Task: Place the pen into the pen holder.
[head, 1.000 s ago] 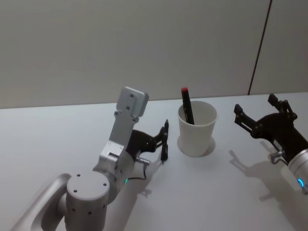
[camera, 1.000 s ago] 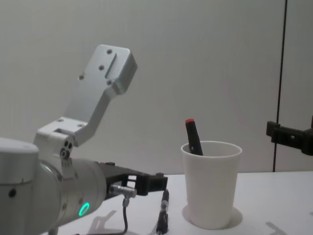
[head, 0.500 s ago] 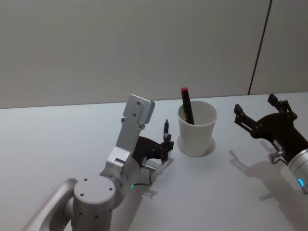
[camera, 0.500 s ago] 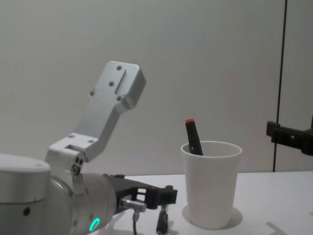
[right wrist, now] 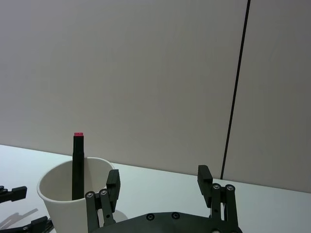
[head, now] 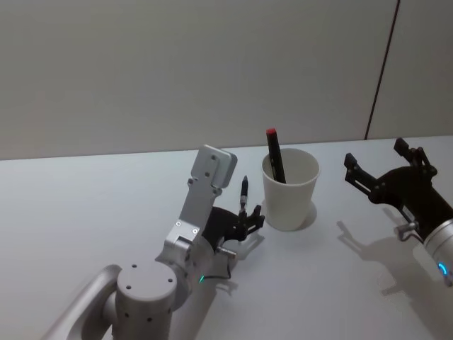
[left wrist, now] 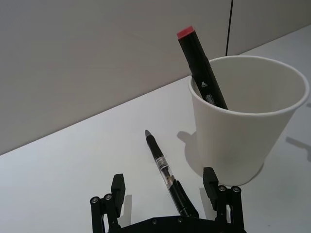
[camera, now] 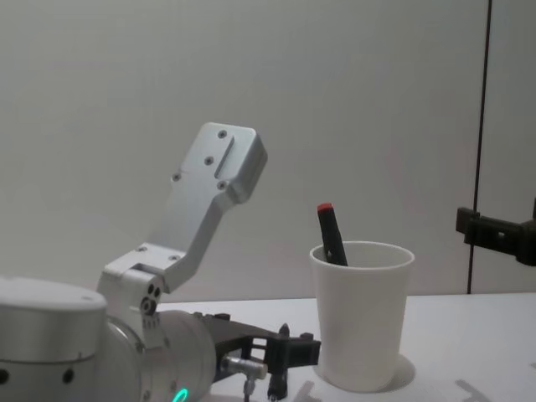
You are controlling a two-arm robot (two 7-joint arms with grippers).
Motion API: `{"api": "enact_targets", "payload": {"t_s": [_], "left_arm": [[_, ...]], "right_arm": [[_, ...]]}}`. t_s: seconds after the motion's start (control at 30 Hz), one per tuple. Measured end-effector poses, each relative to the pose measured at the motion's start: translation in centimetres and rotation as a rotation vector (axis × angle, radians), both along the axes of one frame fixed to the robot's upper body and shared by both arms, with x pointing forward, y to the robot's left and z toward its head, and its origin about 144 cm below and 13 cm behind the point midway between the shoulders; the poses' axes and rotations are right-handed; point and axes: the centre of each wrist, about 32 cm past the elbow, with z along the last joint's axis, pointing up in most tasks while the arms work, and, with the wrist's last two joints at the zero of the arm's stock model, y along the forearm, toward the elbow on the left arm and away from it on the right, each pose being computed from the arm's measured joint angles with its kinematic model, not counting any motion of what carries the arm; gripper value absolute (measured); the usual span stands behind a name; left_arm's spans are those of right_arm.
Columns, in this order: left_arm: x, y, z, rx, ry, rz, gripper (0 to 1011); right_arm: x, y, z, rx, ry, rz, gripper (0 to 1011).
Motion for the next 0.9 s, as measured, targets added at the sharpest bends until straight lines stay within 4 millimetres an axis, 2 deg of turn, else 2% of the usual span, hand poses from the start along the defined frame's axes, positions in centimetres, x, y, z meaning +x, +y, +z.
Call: {"api": "enact_targets", "payload": {"t_s": [0.9], "left_arm": [[-0.1, -0.1, -1.3, -0.019, 0.05, -0.024, 1001]], "right_arm": [[0.0, 0.0, 0.0, 0.0, 0.0, 0.0, 1002]]}}
